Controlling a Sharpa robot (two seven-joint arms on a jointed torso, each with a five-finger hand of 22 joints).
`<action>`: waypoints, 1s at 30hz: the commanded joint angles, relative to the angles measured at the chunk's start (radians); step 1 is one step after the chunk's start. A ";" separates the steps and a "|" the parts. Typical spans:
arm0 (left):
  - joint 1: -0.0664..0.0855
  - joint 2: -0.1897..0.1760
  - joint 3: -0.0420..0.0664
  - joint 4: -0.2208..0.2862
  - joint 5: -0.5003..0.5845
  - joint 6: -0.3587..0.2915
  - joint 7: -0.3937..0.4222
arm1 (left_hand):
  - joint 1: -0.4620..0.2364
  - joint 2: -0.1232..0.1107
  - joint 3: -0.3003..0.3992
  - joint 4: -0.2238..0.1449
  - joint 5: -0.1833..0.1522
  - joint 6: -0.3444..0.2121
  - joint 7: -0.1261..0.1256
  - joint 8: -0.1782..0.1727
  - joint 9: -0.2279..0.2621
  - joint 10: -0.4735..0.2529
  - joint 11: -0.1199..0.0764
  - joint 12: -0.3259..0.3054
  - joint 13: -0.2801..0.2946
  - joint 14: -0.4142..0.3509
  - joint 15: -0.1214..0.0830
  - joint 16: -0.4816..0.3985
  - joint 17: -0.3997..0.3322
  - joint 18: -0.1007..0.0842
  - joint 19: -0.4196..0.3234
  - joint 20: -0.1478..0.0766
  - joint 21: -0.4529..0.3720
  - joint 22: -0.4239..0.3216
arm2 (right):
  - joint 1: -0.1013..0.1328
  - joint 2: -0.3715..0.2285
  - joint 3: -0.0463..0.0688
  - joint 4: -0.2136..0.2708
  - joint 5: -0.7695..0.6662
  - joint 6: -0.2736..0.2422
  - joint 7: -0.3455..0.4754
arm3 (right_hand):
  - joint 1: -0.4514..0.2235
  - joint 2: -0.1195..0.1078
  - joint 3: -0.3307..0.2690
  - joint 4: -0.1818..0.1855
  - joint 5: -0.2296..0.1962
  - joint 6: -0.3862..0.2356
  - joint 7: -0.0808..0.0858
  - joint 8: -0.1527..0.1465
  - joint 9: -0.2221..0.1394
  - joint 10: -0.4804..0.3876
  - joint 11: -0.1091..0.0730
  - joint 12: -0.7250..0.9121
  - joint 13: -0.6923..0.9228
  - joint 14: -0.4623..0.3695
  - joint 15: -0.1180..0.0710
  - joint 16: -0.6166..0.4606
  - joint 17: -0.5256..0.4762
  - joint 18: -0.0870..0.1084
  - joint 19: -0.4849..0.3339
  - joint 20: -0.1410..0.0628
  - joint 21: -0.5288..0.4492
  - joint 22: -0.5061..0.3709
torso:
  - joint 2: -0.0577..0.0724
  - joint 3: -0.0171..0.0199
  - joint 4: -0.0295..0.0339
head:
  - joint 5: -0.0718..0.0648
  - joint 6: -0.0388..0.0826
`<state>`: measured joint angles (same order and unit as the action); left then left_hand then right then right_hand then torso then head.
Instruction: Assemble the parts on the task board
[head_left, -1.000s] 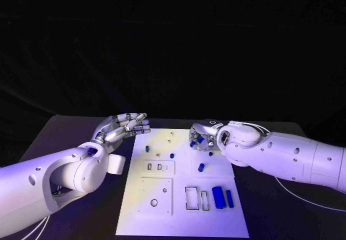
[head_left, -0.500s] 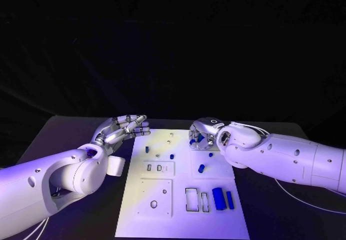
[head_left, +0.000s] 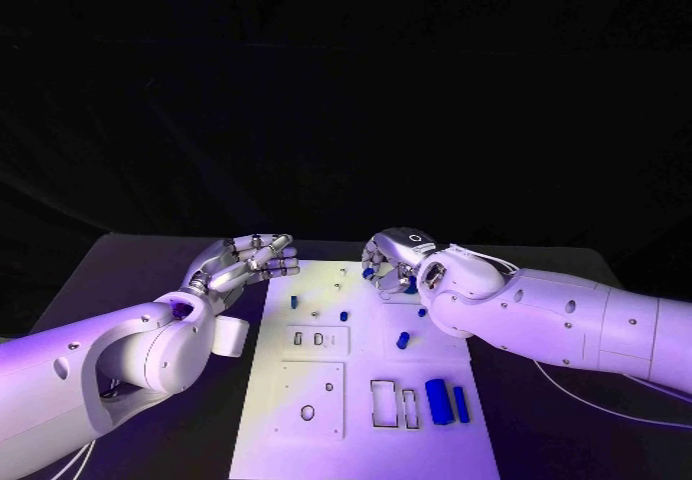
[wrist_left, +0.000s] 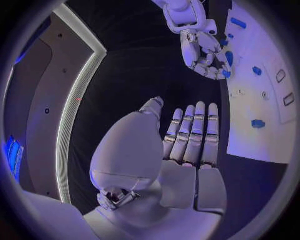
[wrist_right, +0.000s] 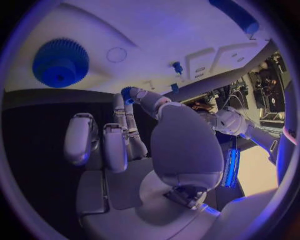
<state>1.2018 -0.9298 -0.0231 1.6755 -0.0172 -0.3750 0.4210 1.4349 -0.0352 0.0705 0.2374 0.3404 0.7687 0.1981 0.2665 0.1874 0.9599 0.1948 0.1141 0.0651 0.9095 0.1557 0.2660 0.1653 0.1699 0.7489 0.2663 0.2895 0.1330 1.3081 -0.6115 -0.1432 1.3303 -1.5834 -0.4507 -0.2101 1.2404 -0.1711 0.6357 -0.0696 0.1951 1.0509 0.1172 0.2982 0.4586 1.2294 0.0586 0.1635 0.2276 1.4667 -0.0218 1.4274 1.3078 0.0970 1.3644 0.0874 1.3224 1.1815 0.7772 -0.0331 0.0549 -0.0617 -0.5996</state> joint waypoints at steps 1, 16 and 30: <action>0.001 0.002 0.001 0.003 0.001 0.020 0.005 | -0.002 -0.006 -0.004 0.002 -0.002 0.007 0.033 0.000 -0.002 0.005 0.001 -0.003 0.000 0.006 0.002 -0.005 0.001 0.012 0.005 0.001 -0.002 -0.002 | 0.002 0.025 0.002 -0.026 -0.015 -0.053 -0.014 | 0.018 0.011 0.007 0.001 0.003 -0.009 -0.001 0.001 0.068 0.001 -0.008 0.001 0.003 0.056 -0.003 0.004 0.003 -0.010 0.000 -0.006 0.003 0.001 | 0.003 -0.0004 0.0029 | 0.000 0.002; 0.003 0.005 0.001 0.009 0.002 0.017 0.007 | 0.001 -0.004 -0.003 0.001 0.002 0.006 0.033 -0.001 -0.002 0.005 0.001 -0.006 0.000 0.004 0.003 -0.008 0.001 0.011 0.006 0.001 -0.004 -0.004 | 0.002 0.102 0.003 -0.096 0.003 -0.035 0.002 | 0.017 0.008 0.012 0.001 0.004 -0.015 0.000 -0.001 0.072 -0.003 -0.006 -0.001 0.006 0.056 -0.001 0.005 0.002 -0.010 -0.001 -0.005 0.002 0.000 | 0.012 -0.0090 0.0170 | -0.006 -0.003; 0.010 0.005 0.001 0.012 0.008 0.016 0.005 | 0.003 -0.004 -0.003 0.001 0.003 0.006 0.033 -0.001 -0.003 0.005 0.001 -0.007 0.000 0.004 0.003 -0.009 0.001 0.011 0.006 0.001 -0.005 -0.004 | -0.001 0.140 0.003 -0.134 0.005 0.005 0.002 | 0.012 0.003 0.014 0.004 0.001 -0.020 0.002 -0.002 0.076 -0.006 -0.004 -0.003 0.008 0.055 0.000 0.003 -0.004 -0.009 -0.005 -0.003 -0.002 -0.005 | 0.017 -0.0115 0.0179 | -0.003 -0.003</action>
<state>1.2093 -0.9269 -0.0230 1.6838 -0.0152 -0.3738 0.4200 1.4349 -0.0351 0.0705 0.2373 0.3404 0.7687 0.1981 0.2665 0.1861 0.9598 0.1948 0.1131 0.0650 0.9095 0.1557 0.2617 0.1651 0.1700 0.7488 0.2663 0.2895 0.1303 1.3096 -0.4750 -0.1386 1.2003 -1.5730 -0.4773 -0.2086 1.2404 -0.1711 0.6432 -0.0678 0.1967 1.0361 0.1203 0.2895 0.5168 1.2270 0.0571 0.1580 0.2372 1.4667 -0.0217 1.4273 1.3055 0.0989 1.3644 0.0875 1.3223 1.1772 0.7923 -0.0445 0.0726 -0.0645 -0.6024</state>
